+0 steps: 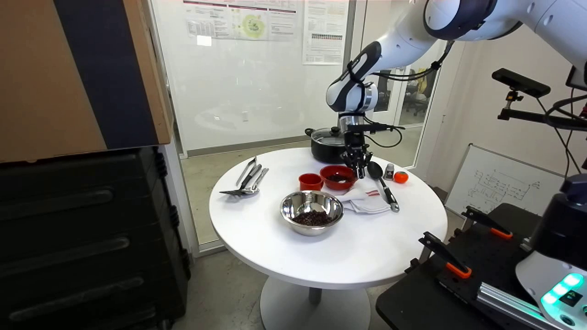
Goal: Use the silver spoon to stir the contents in the red bowl
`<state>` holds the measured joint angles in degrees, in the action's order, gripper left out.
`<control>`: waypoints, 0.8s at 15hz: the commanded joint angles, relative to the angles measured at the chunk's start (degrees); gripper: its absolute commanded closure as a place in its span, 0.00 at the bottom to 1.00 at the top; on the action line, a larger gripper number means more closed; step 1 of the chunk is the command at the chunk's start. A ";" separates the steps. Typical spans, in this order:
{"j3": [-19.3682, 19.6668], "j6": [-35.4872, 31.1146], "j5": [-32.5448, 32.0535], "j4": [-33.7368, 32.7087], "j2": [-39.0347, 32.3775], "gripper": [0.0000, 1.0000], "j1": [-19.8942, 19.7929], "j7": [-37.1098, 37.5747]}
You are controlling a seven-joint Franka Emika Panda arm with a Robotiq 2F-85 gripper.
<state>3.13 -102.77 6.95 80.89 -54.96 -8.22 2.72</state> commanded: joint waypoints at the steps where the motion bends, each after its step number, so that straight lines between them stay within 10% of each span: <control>1: -0.58 3.43 1.42 -5.34 -3.26 0.96 -1.06 0.13; 12: -0.98 2.61 1.59 -9.65 -5.47 0.96 -0.48 1.07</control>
<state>2.84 -101.90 7.72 74.61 -58.73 -8.83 3.11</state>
